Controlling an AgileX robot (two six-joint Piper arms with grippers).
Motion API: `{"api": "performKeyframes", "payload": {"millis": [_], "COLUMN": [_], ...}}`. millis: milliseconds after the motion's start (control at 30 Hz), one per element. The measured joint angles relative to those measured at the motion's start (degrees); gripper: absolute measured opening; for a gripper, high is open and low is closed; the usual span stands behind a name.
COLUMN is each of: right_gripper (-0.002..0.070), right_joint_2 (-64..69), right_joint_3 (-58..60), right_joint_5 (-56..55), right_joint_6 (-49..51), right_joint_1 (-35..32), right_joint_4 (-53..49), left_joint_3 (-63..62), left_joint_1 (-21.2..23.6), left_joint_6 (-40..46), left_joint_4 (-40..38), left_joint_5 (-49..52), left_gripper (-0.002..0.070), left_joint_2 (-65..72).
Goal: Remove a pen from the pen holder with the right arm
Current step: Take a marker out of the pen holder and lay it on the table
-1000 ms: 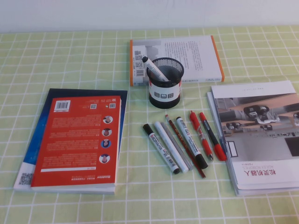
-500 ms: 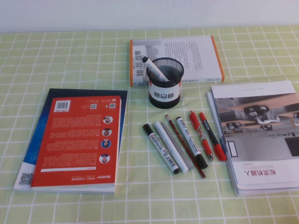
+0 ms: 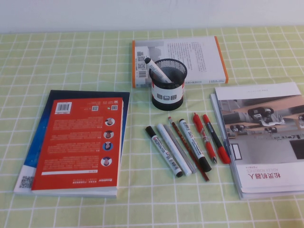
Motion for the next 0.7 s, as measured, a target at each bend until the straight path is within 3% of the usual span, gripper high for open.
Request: {"api": "performKeyframes", "payload": {"millis": [367,700], "right_gripper": [-0.0013,-0.0013], "right_joint_2": [0.0,0.0], "right_joint_3": [0.0,0.0], "right_joint_5": [-14.8,-14.8], "right_joint_6": [0.0,0.0], "right_joint_1": [0.0,0.0], "right_joint_4": [26.0,31.7], "left_joint_3": [0.0,0.0], "left_joint_1": [0.0,0.0], "left_joint_6": [0.0,0.0], "left_joint_4": [0.0,0.0], "left_joint_5": [0.0,0.0], "left_gripper": [-0.0005,-0.0005], "left_joint_2": [0.0,0.0]}}
